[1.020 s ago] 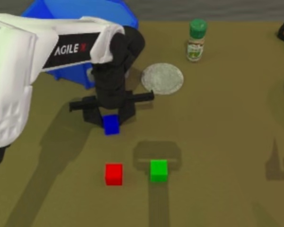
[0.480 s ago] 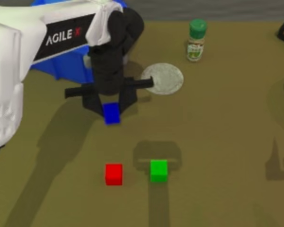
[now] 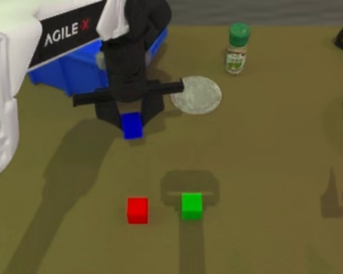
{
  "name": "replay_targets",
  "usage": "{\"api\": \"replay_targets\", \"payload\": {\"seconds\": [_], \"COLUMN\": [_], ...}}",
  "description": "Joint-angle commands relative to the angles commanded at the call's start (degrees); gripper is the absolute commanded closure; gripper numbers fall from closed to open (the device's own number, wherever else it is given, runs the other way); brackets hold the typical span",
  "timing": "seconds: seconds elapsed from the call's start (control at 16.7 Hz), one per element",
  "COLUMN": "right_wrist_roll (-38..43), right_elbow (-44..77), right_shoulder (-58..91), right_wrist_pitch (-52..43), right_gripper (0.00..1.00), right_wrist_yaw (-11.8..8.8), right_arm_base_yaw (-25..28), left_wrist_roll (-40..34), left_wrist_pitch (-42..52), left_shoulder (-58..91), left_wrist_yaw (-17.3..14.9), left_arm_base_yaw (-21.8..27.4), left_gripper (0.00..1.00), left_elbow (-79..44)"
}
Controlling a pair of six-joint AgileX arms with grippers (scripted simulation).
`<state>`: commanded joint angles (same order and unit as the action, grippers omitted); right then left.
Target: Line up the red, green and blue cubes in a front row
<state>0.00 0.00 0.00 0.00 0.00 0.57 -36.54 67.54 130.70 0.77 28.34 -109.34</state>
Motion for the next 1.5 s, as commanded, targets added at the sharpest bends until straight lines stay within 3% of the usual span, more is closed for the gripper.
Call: {"api": "replay_targets", "payload": {"seconds": [0.18, 0.54, 0.66, 1.08, 1.5], "right_wrist_roll": [0.0, 0.0, 0.0, 0.0, 0.0], "right_elbow": [0.0, 0.0, 0.0, 0.0, 0.0], "right_shoulder": [0.0, 0.0, 0.0, 0.0, 0.0], "right_wrist_pitch": [0.0, 0.0, 0.0, 0.0, 0.0], "right_gripper": [0.00, 0.00, 0.00, 0.00, 0.00], "right_wrist_yaw": [0.0, 0.0, 0.0, 0.0, 0.0], "right_arm_base_yaw": [0.0, 0.0, 0.0, 0.0, 0.0], "left_wrist_roll": [-3.0, -13.6, -16.2, -16.9, -17.1], "left_wrist_pitch": [2.2, 9.6, 11.3, 10.6, -2.9], "left_shoulder": [1.9, 7.6, 8.6, 8.6, 9.5], "left_wrist_yaw": [0.0, 0.0, 0.1, 0.0, 0.1], "left_arm_base_yaw": [4.1, 21.8, 25.3, 26.2, 26.4], "left_gripper": [1.00, 1.00, 1.00, 1.00, 1.00], "left_elbow": [-3.8, -16.5, -19.5, -19.3, -6.6]}}
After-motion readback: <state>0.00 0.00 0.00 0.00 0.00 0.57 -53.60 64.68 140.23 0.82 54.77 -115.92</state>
